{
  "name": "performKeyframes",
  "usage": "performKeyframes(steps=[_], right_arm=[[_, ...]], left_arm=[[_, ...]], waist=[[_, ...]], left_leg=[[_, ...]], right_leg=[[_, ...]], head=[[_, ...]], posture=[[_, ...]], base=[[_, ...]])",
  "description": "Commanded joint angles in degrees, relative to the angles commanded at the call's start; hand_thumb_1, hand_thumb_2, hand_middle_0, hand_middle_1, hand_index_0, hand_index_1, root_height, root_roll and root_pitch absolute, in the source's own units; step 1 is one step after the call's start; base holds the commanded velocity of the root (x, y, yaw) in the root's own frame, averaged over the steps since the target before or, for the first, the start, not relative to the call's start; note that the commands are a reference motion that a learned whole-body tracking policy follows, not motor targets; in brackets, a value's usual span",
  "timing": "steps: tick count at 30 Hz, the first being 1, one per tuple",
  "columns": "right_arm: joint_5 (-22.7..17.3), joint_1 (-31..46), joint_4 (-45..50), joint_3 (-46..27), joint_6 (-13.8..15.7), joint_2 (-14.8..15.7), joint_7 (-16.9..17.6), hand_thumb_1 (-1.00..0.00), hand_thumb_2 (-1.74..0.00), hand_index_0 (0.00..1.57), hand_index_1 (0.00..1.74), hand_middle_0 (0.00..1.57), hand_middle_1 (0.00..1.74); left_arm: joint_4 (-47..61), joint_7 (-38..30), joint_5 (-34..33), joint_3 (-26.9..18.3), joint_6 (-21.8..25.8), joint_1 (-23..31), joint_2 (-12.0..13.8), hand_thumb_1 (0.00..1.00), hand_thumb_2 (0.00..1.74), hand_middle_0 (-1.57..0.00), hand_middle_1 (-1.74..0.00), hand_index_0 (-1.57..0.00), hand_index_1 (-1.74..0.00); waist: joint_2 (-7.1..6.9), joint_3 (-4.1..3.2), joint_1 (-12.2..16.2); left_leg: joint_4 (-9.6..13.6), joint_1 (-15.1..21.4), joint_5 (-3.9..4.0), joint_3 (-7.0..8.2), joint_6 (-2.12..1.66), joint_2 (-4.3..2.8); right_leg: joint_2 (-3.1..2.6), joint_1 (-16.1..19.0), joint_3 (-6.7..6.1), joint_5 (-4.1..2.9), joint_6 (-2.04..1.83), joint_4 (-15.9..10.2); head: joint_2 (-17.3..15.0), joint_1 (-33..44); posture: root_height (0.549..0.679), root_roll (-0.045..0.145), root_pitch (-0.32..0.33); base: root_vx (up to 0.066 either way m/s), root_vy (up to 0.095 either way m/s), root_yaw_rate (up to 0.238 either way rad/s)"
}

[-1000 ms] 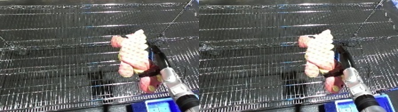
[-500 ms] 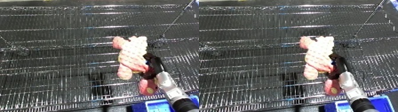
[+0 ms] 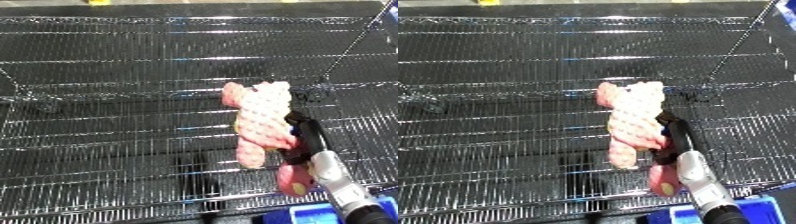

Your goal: Pick up the object and place it into the box

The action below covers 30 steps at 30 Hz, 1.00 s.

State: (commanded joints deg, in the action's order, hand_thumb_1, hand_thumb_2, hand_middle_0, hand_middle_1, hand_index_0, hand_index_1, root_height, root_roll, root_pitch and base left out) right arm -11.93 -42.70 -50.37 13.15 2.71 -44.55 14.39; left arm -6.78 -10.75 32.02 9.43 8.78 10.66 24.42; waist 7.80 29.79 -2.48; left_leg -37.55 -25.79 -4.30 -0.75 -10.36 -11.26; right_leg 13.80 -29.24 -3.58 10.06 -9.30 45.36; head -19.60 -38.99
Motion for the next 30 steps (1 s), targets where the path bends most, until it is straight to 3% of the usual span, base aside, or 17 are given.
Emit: performKeyframes(steps=[10,17,24,30], right_arm=[[0.28,12.45,20.53,-10.08,3.21,0.47,3.26,-0.9,-1.57,1.41,1.57,1.41,1.57],[1.54,23.87,34.0,-20.22,4.71,1.53,4.38,-0.9,-1.57,1.41,1.57,1.41,1.57],[2.09,36.13,44.03,-31.29,6.12,6.34,5.32,-0.9,-1.57,1.41,1.57,1.41,1.57],[0.92,43.62,46.73,-37.84,7.53,11.23,6.27,-0.9,-1.57,1.41,1.57,1.41,1.57]], left_arm=[[-1.65,0.19,-1.08,-0.83,-0.51,-1.08,-1.01,1.0,1.74,-1.57,-1.74,-1.57,-1.74],[-1.98,0.3,-1.35,-2.03,-1.27,-1.68,-2.18,1.0,1.74,-1.57,-1.74,-1.57,-1.74],[-1.99,0.25,-1.52,-3.13,-2.14,-2.0,-3.19,1.0,1.74,-1.57,-1.74,-1.57,-1.74],[-2.34,0.31,-1.98,-3.85,-2.74,-1.67,-4.13,1.0,1.74,-1.57,-1.74,-1.57,-1.74]], waist=[[-0.99,0.0,2.23],[-1.75,0.0,4.83],[-2.47,-0.01,7.85],[-2.93,-0.54,10.47]], left_leg=[[1.14,3.57,-0.08,0.89,0.08,-0.55],[1.01,6.41,-0.8,1.51,0.32,-0.86],[-0.11,8.63,-2.13,2.21,0.59,-1.17],[-1.1,10.01,-3.13,3.02,0.63,-1.55]], right_leg=[[0.32,3.64,0.09,0.28,-0.04,-1.29],[0.37,6.7,0.03,0.45,0.06,-2.24],[0.2,9.4,-0.32,0.86,0.2,-2.91],[0.08,10.69,-0.88,1.09,0.3,-3.06]], head=[[0.39,-2.61],[0.61,-8.06],[0.75,-13.28],[-2.08,-17.39]], posture=[[0.617,0.054,-0.122],[0.619,0.055,-0.159],[0.62,0.056,-0.192],[0.62,0.059,-0.211]], base=[[-0.027,-0.006,-0.035],[-0.012,-0.006,-0.051],[0.004,0.013,-0.075],[0.009,0.017,-0.1]])
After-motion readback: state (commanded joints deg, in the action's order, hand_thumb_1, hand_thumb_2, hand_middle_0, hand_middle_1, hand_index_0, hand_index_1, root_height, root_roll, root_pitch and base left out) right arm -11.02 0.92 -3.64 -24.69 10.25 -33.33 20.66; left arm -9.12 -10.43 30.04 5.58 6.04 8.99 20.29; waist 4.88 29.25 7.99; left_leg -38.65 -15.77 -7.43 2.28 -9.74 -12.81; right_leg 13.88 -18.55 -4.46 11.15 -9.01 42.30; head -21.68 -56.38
